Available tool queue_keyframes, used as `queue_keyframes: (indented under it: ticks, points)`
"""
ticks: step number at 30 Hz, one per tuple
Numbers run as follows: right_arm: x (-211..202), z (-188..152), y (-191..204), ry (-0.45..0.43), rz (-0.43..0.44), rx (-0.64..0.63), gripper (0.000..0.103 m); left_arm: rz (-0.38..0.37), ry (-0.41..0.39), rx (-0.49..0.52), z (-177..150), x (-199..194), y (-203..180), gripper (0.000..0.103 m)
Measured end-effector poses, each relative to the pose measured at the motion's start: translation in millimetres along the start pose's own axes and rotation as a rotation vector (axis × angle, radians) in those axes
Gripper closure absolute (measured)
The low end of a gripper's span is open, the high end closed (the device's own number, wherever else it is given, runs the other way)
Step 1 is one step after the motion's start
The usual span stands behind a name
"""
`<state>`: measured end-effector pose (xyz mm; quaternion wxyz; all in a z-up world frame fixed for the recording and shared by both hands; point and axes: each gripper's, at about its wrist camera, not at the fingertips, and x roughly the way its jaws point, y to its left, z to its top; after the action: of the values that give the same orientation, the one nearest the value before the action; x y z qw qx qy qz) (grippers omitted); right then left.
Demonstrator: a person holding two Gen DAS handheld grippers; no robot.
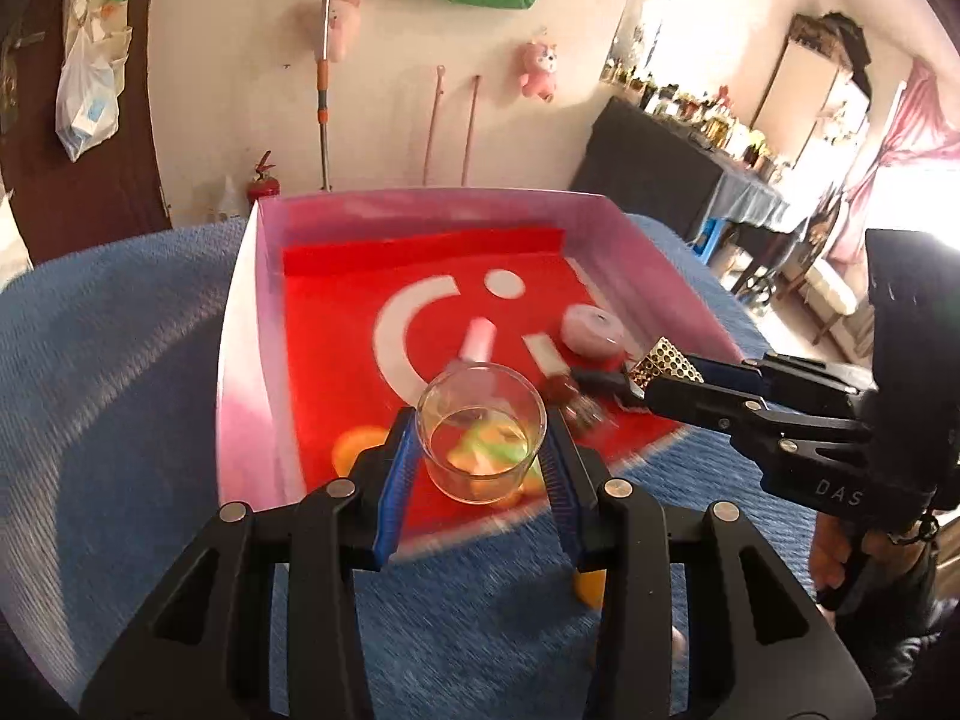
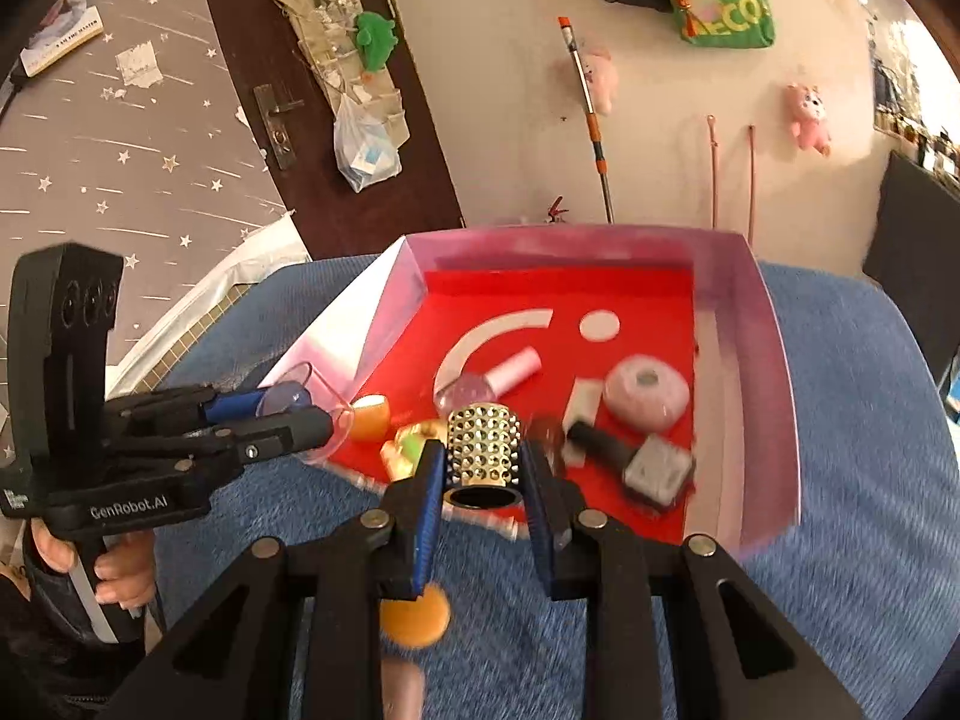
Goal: Organize rigid objects
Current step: 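Carry the clear cup into the box with the left tool while the right tool carries the gold cylinder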
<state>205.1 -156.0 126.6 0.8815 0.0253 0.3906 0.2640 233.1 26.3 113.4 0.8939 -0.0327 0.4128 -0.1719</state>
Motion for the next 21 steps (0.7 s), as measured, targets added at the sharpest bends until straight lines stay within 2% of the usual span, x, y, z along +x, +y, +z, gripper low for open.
queue_keyframes:
  ticks: [4,9,14,21]
  points:
    - [28,26,-5,0.053,-0.015,-0.037,0.076,0.041,0.058,0.034,24,25,11,0.065]
    - [68,49,-16,0.139,-0.043,-0.072,0.076,0.065,0.142,0.051,36,57,21,0.065]
    - [103,55,-27,0.239,-0.068,-0.101,0.076,0.094,0.208,0.060,36,82,29,0.065]
    - [126,53,-28,0.319,-0.101,-0.152,0.076,0.096,0.251,0.066,32,96,35,0.065]
